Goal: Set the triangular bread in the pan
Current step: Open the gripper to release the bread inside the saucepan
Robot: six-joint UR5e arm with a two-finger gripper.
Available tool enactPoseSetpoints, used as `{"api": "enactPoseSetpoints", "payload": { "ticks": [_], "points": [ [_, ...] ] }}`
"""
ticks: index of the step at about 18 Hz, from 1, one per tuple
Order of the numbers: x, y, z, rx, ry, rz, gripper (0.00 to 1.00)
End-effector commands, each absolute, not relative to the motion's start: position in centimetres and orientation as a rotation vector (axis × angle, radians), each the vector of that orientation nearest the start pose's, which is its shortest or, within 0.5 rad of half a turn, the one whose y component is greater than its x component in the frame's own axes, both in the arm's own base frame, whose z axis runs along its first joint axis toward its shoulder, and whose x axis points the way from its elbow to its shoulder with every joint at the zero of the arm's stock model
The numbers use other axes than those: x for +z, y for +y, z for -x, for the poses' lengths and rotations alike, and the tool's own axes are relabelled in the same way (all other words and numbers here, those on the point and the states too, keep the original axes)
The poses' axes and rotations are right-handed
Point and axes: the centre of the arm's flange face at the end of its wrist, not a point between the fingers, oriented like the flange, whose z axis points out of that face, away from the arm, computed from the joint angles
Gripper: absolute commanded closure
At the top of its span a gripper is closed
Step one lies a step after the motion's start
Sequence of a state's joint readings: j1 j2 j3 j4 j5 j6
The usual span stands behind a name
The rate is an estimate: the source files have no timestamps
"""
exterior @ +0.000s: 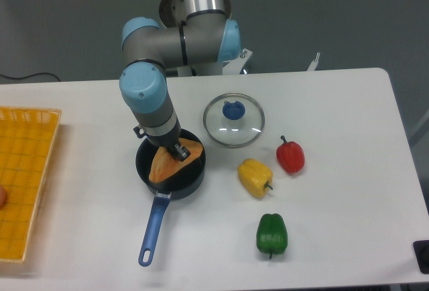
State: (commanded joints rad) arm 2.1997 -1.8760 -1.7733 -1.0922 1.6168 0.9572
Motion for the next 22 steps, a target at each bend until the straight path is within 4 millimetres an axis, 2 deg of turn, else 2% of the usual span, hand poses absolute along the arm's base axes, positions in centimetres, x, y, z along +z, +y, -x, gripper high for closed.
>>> {"api": "enactPoseSetpoints", "payload": {
  "ticks": [4,10,12,14,16,22],
  "points": [
    [27.32,53.48,22.99,0.017,0.528,3.152,0.93],
    [27.29,53.31,23.46,0.019,0.529,3.156,0.87],
    [27.04,53.36,23.51,0.017,0.530,3.159,0.72],
    [26.85,53.41,23.61,0.019,0.533,3.164,0.43],
    [26.74,53.54,23.74,0.029,0.533,3.162,0.23],
    [26.91,53.58,23.79,0.042,0.529,3.157,0.09]
  ]
}}
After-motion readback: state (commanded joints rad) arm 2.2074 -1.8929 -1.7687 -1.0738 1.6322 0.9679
